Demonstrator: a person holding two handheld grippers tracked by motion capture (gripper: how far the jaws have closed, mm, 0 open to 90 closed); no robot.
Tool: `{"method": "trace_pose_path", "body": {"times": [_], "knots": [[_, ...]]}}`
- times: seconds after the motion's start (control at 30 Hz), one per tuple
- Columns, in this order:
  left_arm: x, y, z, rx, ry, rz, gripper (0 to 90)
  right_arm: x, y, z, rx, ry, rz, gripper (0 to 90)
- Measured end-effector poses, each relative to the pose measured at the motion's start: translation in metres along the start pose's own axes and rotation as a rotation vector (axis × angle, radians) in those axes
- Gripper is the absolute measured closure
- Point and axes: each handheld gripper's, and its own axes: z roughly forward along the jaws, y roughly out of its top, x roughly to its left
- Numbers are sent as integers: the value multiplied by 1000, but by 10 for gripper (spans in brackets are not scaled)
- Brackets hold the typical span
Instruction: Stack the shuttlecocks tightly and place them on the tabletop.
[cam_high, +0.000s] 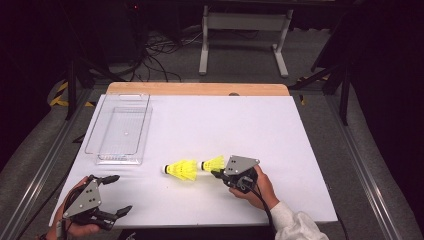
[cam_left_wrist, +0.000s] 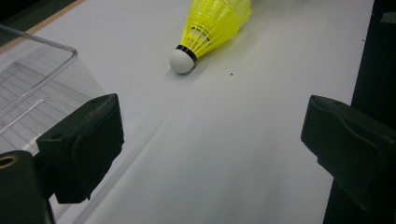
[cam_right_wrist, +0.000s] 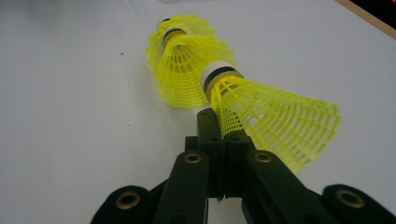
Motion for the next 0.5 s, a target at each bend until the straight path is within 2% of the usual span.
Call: {"method": "trace_pose_path", "body": {"times": [0.5], "knots": [[0, 0, 0, -1, 1, 1, 68, 11, 7, 27, 33, 42, -24, 897]]}}
